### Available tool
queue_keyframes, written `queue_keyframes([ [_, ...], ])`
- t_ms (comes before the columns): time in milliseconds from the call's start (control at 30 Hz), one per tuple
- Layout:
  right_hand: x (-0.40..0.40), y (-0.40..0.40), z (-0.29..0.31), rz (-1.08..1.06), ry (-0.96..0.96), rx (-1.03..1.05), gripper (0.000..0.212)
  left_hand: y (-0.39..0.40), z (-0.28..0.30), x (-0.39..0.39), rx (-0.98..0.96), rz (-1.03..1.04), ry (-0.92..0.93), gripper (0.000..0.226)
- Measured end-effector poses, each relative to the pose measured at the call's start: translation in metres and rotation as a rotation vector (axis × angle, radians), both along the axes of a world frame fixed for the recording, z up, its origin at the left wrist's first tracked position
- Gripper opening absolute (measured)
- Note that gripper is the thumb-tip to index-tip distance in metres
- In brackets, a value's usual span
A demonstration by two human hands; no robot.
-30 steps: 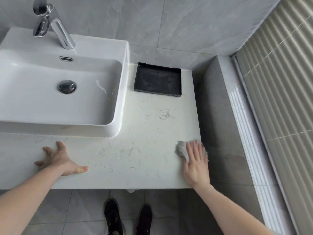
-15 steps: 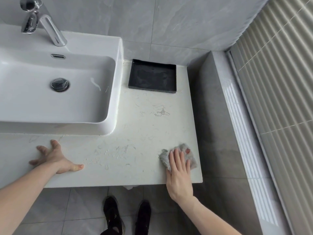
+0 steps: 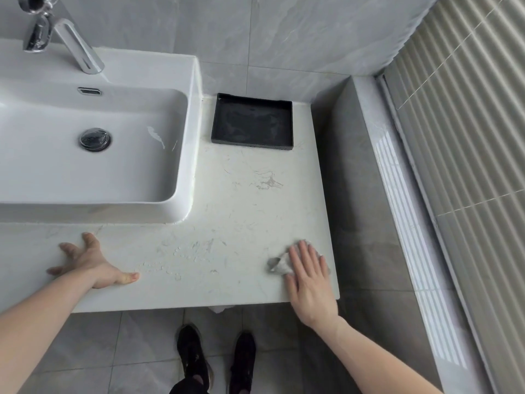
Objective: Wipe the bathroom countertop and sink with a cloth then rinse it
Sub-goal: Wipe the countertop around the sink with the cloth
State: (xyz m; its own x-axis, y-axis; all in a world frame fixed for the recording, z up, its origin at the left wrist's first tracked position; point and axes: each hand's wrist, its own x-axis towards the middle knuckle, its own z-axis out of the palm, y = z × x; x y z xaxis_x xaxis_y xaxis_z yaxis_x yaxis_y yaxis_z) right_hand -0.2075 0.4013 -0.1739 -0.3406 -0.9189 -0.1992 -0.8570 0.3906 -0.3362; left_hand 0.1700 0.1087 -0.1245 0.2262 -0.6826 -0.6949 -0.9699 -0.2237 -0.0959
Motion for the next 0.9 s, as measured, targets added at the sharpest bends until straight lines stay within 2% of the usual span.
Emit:
queue_keyframes([
  [67,-0.025,0.012,0.000,-0.128,-0.050,-0.071,0.055,0.000,-0.004,0.002,0.000,0.007,0.002,0.183],
  [167,-0.050,0.020,0.006,-0.431,-0.197,-0.129,0.049,-0.003,-0.007,0.004,0.011,0.001,-0.015,0.184],
  [233,-0.051,0.017,0.014,-0.598,-0.259,-0.174,0.048,-0.003,-0.007,0.004,0.015,-0.003,-0.017,0.184],
  [300,-0.039,0.004,0.024,-0.678,-0.296,-0.257,0.047,-0.003,-0.008,0.005,0.016,0.006,-0.022,0.185],
  [367,-0.015,-0.017,0.027,-0.611,-0.323,-0.310,0.044,-0.004,-0.008,0.005,0.011,0.022,-0.015,0.186],
  [433,0.018,-0.037,0.025,-0.370,-0.368,-0.340,0.035,-0.004,-0.007,0.004,0.009,0.025,-0.003,0.186],
  [567,0.103,-0.056,0.017,0.157,-0.287,-0.093,0.066,-0.003,-0.006,0.002,0.011,0.005,-0.023,0.186],
  [633,0.140,-0.053,0.014,0.289,-0.212,-0.031,0.063,-0.003,-0.006,0.002,0.011,0.012,-0.016,0.186],
  [733,0.147,-0.043,0.002,0.305,-0.142,-0.025,0.055,-0.003,-0.005,0.002,0.013,0.030,-0.003,0.185],
  [900,0.083,-0.010,0.004,0.162,-0.043,-0.043,0.059,-0.004,-0.007,0.003,0.022,0.023,-0.006,0.187],
])
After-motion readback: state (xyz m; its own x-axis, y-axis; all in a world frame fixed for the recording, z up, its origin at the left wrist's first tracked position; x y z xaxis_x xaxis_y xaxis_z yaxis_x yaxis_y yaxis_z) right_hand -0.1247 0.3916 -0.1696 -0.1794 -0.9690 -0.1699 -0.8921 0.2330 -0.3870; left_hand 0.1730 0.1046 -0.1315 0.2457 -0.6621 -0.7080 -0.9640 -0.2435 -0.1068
